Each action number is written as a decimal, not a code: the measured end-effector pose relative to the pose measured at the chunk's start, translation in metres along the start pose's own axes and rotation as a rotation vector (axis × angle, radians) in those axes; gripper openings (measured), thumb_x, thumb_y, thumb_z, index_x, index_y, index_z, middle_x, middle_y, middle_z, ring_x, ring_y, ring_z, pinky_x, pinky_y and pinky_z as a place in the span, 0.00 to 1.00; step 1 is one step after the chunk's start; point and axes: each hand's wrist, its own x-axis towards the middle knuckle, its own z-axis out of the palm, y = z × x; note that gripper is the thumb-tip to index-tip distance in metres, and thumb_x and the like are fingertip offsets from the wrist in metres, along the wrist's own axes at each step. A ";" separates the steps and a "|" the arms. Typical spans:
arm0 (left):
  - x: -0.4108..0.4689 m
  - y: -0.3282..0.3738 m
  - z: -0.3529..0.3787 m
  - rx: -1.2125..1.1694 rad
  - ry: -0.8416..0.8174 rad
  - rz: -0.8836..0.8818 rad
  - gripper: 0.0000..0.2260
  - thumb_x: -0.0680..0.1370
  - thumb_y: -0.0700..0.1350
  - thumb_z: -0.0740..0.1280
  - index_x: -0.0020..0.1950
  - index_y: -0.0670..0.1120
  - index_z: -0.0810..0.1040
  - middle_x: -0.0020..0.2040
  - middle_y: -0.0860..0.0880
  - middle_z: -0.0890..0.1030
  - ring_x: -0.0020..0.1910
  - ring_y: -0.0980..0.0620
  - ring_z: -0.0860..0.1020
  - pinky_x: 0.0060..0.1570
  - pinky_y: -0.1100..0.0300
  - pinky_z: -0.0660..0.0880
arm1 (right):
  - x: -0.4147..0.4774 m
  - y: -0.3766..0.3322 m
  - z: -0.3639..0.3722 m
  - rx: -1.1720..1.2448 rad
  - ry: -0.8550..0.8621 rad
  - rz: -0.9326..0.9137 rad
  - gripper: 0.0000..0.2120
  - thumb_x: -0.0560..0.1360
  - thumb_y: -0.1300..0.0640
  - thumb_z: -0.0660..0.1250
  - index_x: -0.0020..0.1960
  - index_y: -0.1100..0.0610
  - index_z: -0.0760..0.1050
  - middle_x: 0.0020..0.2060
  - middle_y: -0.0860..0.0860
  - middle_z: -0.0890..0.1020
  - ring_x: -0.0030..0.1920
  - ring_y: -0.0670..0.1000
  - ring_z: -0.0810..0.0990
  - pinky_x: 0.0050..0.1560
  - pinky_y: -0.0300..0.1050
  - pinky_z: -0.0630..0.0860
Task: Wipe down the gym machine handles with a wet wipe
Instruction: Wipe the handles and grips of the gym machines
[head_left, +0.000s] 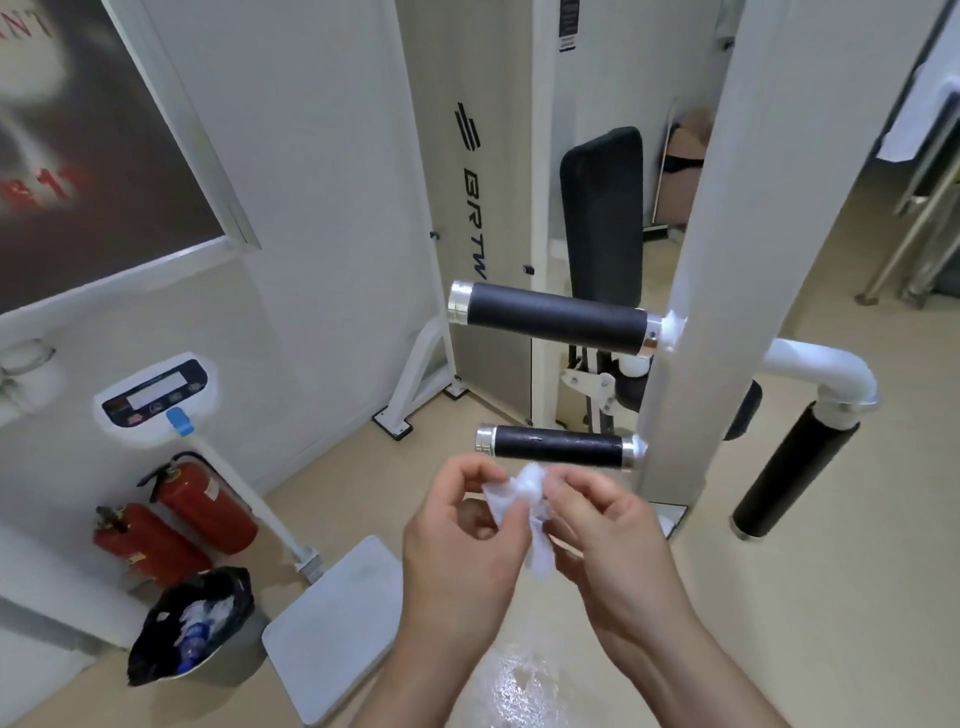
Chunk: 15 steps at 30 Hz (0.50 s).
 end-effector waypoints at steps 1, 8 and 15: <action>0.003 -0.001 0.001 0.059 -0.004 0.040 0.12 0.71 0.39 0.72 0.43 0.56 0.74 0.36 0.51 0.80 0.35 0.41 0.78 0.35 0.49 0.76 | 0.000 0.001 0.002 -0.042 -0.041 0.011 0.05 0.76 0.60 0.67 0.47 0.57 0.82 0.40 0.55 0.85 0.38 0.52 0.82 0.37 0.41 0.77; 0.030 -0.011 -0.018 0.091 -0.195 0.149 0.12 0.72 0.38 0.67 0.45 0.56 0.78 0.42 0.57 0.83 0.42 0.56 0.81 0.39 0.67 0.76 | 0.013 0.010 0.017 -0.287 0.245 -0.265 0.04 0.71 0.61 0.73 0.44 0.53 0.84 0.37 0.49 0.86 0.40 0.48 0.84 0.42 0.38 0.79; 0.106 -0.036 -0.028 0.280 -0.401 0.060 0.11 0.77 0.53 0.67 0.59 0.64 0.76 0.51 0.60 0.80 0.46 0.62 0.79 0.46 0.66 0.76 | 0.048 0.026 0.039 -0.695 0.613 -0.600 0.08 0.71 0.64 0.72 0.44 0.51 0.83 0.38 0.48 0.79 0.38 0.42 0.77 0.38 0.25 0.68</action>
